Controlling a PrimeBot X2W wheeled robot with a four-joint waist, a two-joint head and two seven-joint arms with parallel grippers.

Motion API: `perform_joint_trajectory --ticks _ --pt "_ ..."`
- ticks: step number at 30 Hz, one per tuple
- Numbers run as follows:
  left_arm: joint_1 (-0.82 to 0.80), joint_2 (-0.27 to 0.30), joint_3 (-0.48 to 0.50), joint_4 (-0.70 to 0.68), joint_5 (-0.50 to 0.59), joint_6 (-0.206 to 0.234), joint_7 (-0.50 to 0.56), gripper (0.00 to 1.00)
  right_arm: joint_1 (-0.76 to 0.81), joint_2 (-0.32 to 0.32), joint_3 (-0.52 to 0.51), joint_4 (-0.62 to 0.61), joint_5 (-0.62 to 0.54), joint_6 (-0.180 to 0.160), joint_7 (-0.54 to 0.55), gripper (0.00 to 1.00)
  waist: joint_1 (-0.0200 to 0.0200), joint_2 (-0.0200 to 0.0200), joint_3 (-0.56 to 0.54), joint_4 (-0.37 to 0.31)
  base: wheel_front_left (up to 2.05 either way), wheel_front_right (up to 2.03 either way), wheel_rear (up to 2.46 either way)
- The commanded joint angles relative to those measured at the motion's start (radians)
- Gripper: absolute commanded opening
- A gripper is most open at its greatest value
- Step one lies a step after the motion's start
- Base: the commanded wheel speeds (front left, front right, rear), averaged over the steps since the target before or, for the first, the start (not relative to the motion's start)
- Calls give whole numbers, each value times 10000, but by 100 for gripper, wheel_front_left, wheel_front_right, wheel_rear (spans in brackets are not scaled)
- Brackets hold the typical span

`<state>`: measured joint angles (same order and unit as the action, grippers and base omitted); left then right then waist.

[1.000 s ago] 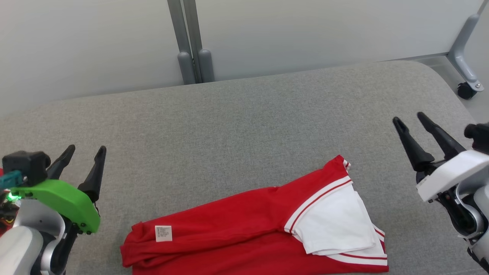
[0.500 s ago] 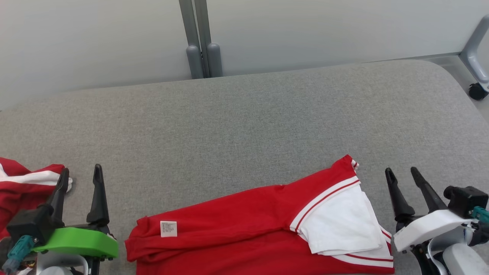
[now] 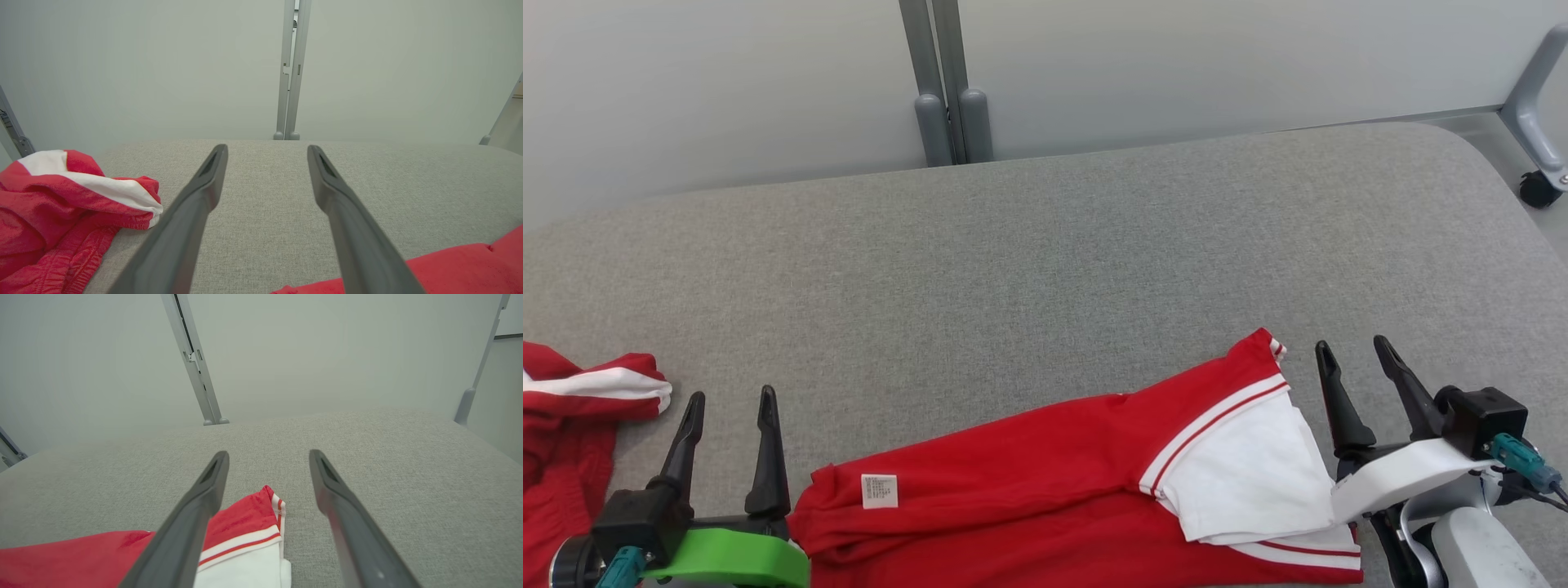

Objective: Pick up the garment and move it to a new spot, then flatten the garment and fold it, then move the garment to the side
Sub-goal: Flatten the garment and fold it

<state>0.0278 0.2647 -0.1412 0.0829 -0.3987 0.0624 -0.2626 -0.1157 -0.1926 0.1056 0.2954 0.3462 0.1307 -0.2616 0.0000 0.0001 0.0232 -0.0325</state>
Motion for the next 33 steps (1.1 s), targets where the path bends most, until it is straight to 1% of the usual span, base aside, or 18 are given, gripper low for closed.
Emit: perform_joint_trajectory --ticks 1,8,11,15,20,23,27,29,33 --pt "133 -69 131 84 173 -125 -26 100 -157 19 -8 -32 -99 -1 -39 100 0 -1 -11 -6 0 0 0" --pt "0 -493 623 320 718 -588 -26 100 -316 -51 69 73 -50 -1 -41 100 0 -1 7 45 0 0 0" --pt "-63 -604 785 404 792 -739 -27 100 -345 -101 104 527 26 -1 161 100 0 -1 43 59 0 0 0" --pt "-192 -773 944 535 955 -965 -27 100 -638 -174 286 1450 354 -2 1250 100 0 -1 92 96 0 0 0" --pt "-304 -914 1016 720 1167 -1185 -27 100 -1008 -95 219 2635 669 -1 3111 100 0 -1 99 254 0 0 0" --pt "-344 -990 1064 779 1267 -1270 -27 100 -1071 38 72 3122 971 -1 4230 100 0 -1 85 365 0 0 0" --pt "-371 -1072 1157 879 1323 -1342 -27 100 -979 246 -35 3424 1423 1 5443 100 0 -1 79 483 0 0 0" --pt "-380 -1111 1192 928 1314 -1398 -27 100 -915 295 24 3353 1594 1 5742 100 0 -1 88 540 0 0 0" --pt "-411 -1169 1256 984 1363 -1462 -27 100 -901 492 210 3215 1833 4 6009 100 0 -1 113 587 0 0 0"
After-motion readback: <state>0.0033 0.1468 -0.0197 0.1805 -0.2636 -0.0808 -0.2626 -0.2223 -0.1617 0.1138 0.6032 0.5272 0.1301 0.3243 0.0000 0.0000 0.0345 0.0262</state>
